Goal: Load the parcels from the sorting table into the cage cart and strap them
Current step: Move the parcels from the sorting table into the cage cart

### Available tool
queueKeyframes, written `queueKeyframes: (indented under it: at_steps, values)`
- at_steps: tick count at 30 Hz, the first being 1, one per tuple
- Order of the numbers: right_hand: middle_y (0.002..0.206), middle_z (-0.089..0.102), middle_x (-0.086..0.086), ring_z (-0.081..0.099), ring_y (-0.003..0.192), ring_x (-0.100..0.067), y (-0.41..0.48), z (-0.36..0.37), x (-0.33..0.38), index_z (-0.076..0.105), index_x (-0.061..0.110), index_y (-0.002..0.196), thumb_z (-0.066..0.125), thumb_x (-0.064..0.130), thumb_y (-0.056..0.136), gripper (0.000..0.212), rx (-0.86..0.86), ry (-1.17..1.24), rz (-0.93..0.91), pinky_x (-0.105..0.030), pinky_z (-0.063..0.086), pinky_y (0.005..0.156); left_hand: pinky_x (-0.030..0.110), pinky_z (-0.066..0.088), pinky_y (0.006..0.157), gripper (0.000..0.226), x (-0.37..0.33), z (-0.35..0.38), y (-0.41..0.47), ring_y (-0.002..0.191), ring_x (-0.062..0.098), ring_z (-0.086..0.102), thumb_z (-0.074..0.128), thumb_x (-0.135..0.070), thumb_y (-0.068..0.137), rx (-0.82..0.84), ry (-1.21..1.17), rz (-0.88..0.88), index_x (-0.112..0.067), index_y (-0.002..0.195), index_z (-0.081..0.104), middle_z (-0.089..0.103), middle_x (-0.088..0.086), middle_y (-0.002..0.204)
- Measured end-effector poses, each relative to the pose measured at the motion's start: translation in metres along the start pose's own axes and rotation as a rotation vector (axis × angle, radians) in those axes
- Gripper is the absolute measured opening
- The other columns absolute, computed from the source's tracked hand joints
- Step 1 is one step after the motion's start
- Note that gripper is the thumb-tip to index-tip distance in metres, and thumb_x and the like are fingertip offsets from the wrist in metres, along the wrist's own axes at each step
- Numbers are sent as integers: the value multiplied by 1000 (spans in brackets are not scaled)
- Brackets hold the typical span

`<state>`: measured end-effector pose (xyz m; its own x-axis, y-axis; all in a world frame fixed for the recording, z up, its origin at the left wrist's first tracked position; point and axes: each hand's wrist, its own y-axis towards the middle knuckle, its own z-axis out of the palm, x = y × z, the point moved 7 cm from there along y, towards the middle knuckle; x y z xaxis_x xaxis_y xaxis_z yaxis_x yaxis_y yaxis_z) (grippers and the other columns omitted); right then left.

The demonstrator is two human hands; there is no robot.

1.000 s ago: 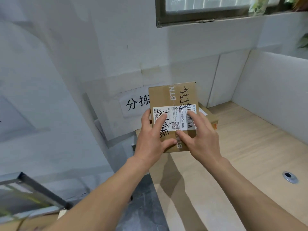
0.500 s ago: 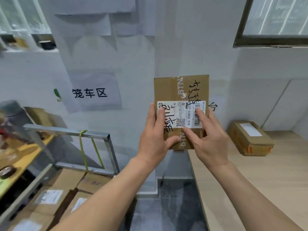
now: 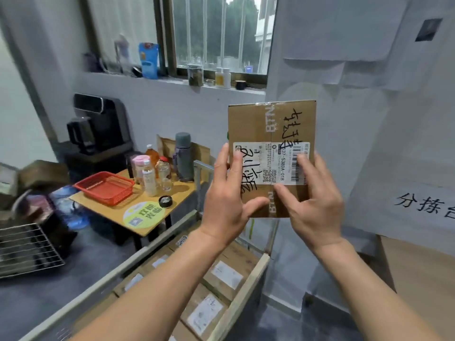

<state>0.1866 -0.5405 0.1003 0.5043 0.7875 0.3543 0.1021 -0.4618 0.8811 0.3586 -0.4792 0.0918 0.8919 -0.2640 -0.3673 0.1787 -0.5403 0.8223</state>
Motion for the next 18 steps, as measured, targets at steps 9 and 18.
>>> queueKeyframes:
  at_steps: [9,18]
  values:
    - [146,51,-18,49,135,-24,3,95,98,59,13,136,68,47,83,63,84,285,-62,-26,35,112,27,18,117,103,69,-115,-18,147,31,22,87,-38,71,-101,221,-143,2,149,33,25,23,157]
    - [138,56,-16,54,126,-29,-14,170,146,62,12,130,75,41,81,59,226,494,-145,-41,45,106,8,10,115,101,105,-165,-60,148,20,17,89,-32,68,-209,415,-342,-1,148,35,23,20,158]
